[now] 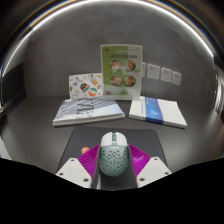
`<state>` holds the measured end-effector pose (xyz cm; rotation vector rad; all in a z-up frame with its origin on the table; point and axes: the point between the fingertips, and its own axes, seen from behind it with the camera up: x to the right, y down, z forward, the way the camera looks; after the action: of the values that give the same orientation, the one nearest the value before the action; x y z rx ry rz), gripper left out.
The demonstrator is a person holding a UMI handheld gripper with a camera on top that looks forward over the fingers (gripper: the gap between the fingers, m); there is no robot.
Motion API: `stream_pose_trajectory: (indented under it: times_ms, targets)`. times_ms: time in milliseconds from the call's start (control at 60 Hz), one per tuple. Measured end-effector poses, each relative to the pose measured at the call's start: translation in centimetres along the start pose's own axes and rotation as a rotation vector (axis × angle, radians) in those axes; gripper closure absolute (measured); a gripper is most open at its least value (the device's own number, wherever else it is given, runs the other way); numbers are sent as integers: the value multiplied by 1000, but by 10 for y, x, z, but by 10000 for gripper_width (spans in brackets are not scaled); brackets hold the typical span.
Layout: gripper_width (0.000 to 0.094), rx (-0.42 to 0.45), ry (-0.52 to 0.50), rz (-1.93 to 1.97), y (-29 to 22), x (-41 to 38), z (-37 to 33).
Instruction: Arrange mouse
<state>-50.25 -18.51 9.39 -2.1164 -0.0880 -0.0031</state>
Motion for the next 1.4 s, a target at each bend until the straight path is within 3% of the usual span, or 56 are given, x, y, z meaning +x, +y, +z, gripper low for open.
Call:
stream_pose_trajectory:
  times_ms: [183,367,467,500,567,600,700,1033,1217,1400]
  targets:
    - [482,-54,17,21,35,1,12]
    - [489,-12,-40,24,36,2,9]
    - [384,-22,-48,28,36,4,10]
    - [306,-29,-45,32,36,6,8]
    - [47,-54,-64,21,40,4,-1]
    - [90,-54,-92,15,40,0,-11]
    - [90,-32,-180,3,42,-8,-61]
    - [98,-69,-235,-99,115,1,-225]
    - [103,-53,-302,-112,116,-24,-251]
    - [106,-11,-261,-133,93,-34,-238]
